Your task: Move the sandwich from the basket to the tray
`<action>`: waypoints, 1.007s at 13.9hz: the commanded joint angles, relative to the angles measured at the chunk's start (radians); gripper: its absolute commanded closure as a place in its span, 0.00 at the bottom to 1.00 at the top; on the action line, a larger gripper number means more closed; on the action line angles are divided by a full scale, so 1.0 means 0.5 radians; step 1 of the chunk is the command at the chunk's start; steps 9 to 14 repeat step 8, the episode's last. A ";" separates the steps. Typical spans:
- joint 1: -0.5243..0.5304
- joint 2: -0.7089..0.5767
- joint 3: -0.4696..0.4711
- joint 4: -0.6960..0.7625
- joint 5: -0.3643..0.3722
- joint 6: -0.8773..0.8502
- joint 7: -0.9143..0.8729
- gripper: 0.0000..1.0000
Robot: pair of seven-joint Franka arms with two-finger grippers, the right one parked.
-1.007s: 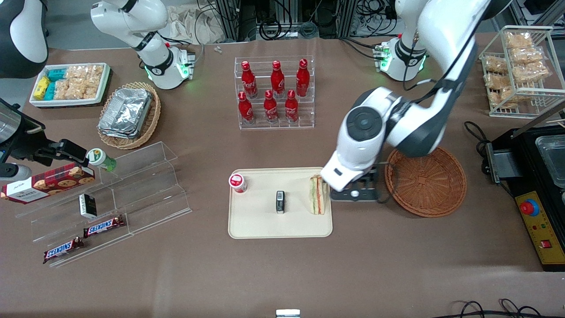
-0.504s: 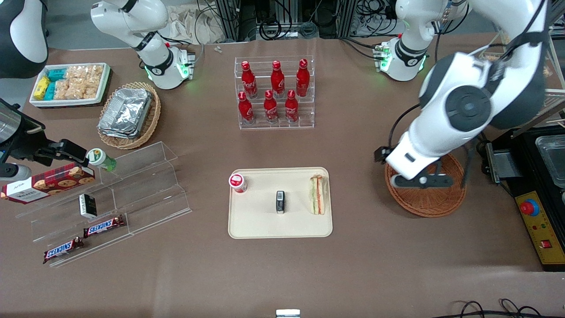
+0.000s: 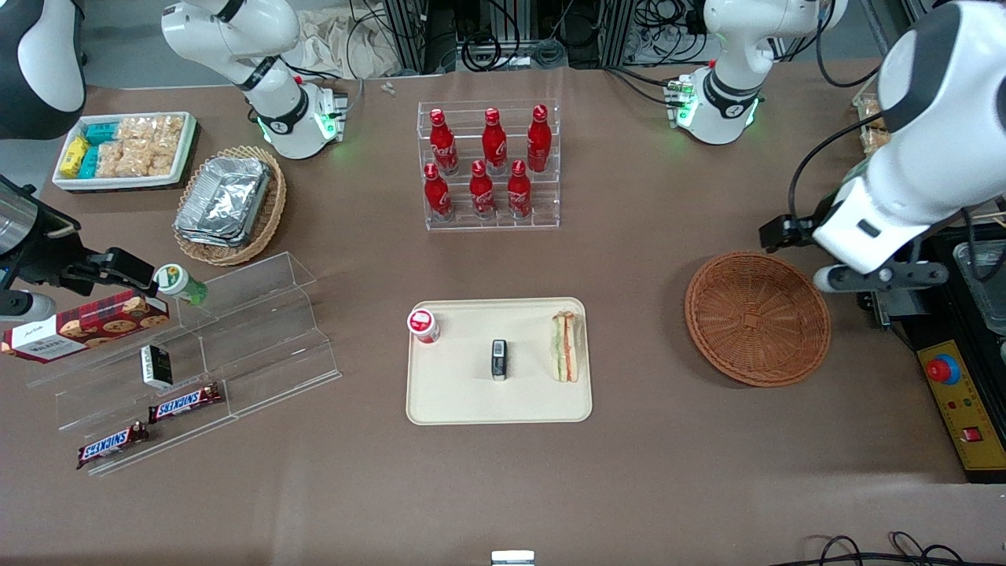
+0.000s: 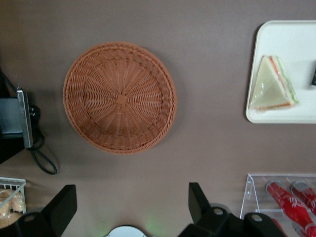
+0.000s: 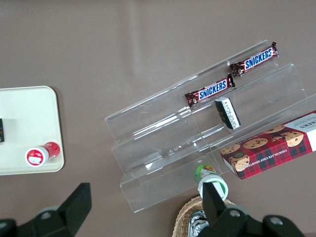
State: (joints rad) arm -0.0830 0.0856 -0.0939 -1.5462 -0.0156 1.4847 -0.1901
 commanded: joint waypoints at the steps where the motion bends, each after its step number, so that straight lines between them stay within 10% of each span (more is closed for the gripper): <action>1: -0.122 -0.232 0.203 -0.230 -0.091 -0.003 0.076 0.00; 14: -0.113 -0.229 0.209 -0.209 -0.064 -0.006 0.037 0.00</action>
